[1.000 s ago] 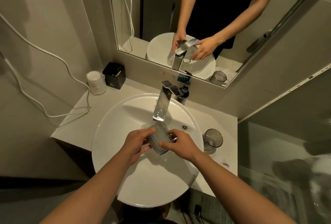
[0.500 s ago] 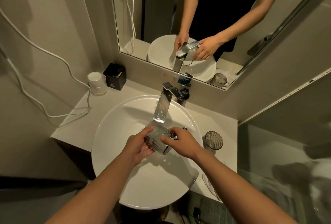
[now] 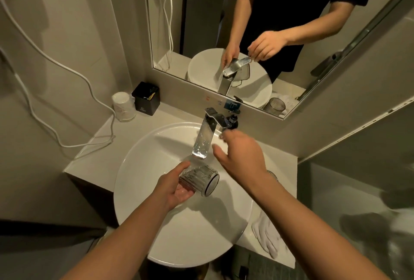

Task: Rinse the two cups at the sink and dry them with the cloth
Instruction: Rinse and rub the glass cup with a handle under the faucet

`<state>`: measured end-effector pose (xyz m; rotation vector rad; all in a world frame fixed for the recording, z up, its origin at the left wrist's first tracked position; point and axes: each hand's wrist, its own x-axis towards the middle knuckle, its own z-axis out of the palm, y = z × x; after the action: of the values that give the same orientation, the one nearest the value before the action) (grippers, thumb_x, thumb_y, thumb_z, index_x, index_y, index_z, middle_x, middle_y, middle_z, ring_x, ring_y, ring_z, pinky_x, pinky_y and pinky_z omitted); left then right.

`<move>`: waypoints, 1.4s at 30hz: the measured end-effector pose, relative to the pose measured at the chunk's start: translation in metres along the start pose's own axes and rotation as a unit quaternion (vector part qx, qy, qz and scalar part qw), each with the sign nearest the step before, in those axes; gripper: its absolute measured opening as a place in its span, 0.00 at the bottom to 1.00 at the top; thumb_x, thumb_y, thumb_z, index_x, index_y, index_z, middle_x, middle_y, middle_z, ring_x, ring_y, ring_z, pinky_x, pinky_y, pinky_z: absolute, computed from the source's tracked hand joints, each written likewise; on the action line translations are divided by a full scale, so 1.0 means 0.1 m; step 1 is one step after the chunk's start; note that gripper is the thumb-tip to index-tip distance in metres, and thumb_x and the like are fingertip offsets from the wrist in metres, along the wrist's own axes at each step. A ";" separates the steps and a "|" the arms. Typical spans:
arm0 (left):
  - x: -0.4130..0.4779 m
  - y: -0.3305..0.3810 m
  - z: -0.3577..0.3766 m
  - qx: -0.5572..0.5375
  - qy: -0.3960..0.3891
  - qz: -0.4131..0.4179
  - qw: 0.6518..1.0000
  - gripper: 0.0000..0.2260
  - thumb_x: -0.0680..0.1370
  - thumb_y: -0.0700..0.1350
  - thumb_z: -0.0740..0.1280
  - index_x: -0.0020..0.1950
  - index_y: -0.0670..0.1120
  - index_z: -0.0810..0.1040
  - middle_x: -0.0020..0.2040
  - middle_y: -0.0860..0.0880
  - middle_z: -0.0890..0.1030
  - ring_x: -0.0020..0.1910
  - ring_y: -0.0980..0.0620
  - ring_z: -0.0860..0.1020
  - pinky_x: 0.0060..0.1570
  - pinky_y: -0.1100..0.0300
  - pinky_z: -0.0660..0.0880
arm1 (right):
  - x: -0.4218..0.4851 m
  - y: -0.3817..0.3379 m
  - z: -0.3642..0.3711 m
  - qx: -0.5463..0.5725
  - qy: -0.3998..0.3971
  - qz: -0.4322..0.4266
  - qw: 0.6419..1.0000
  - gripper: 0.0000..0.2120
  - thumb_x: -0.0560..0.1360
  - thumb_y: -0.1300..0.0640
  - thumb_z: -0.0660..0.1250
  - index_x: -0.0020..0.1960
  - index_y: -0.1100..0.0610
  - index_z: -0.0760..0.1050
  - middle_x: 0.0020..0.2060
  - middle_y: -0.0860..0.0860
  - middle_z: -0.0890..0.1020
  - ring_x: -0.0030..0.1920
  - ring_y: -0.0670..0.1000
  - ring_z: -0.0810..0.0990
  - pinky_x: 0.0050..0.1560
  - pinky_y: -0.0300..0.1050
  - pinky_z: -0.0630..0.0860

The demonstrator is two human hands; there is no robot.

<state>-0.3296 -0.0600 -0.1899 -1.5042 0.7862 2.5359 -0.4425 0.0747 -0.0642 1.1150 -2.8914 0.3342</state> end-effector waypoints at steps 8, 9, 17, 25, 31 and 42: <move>-0.05 0.05 -0.01 0.009 0.014 0.016 1.000 0.26 0.67 0.43 0.83 0.61 0.37 0.82 0.49 0.38 0.88 0.43 0.40 0.87 0.51 0.41 0.84 | 0.35 0.01 -0.02 -0.055 -0.068 -0.061 0.994 0.26 0.83 0.47 0.60 0.77 0.59 0.67 0.75 0.56 0.73 0.75 0.57 0.70 0.73 0.51 0.68; -0.05 0.07 -0.01 0.004 0.015 0.013 1.000 0.25 0.67 0.43 0.83 0.61 0.37 0.82 0.48 0.38 0.87 0.42 0.40 0.87 0.50 0.40 0.84 | 0.33 0.02 0.00 -0.048 -0.069 -0.058 0.995 0.27 0.83 0.47 0.60 0.78 0.59 0.66 0.76 0.56 0.71 0.76 0.56 0.69 0.74 0.51 0.67; -0.14 0.13 0.03 -0.025 0.016 -0.031 0.999 0.20 0.71 0.43 0.80 0.60 0.39 0.80 0.42 0.39 0.86 0.33 0.42 0.87 0.34 0.47 0.84 | 0.11 -0.07 -0.02 -0.110 -0.072 -0.068 0.989 0.17 0.78 0.46 0.65 0.60 0.57 0.77 0.51 0.53 0.81 0.52 0.58 0.80 0.50 0.52 0.76; -0.21 0.20 0.00 0.099 0.015 0.011 0.995 0.15 0.73 0.44 0.79 0.53 0.38 0.80 0.31 0.43 0.84 0.28 0.47 0.84 0.36 0.49 0.85 | -0.17 -0.34 0.30 -0.001 -0.247 0.067 0.967 0.22 0.77 0.38 0.69 0.56 0.57 0.78 0.50 0.55 0.83 0.52 0.58 0.83 0.42 0.46 0.71; -0.27 0.19 -0.07 0.144 0.023 0.004 0.989 0.11 0.76 0.44 0.77 0.48 0.39 0.79 0.26 0.45 0.82 0.20 0.50 0.79 0.41 0.49 0.84 | -0.04 -0.17 0.69 0.080 -0.309 0.114 0.941 0.27 0.70 0.36 0.76 0.33 0.59 0.74 0.29 0.53 0.78 0.31 0.53 0.76 0.34 0.47 0.68; -0.30 0.10 -0.11 0.219 0.004 0.074 0.973 0.15 0.73 0.48 0.80 0.49 0.37 0.84 0.39 0.41 0.88 0.35 0.48 0.86 0.36 0.54 0.84 | -0.20 -0.01 0.69 0.137 -0.294 0.115 0.939 0.29 0.69 0.40 0.79 0.27 0.56 0.66 0.22 0.48 0.68 0.25 0.49 0.66 0.31 0.47 0.62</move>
<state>-0.3085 -0.0681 -0.1648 -1.3504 1.3937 2.2396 -0.4233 0.0725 -0.1337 1.0539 -3.6143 0.4985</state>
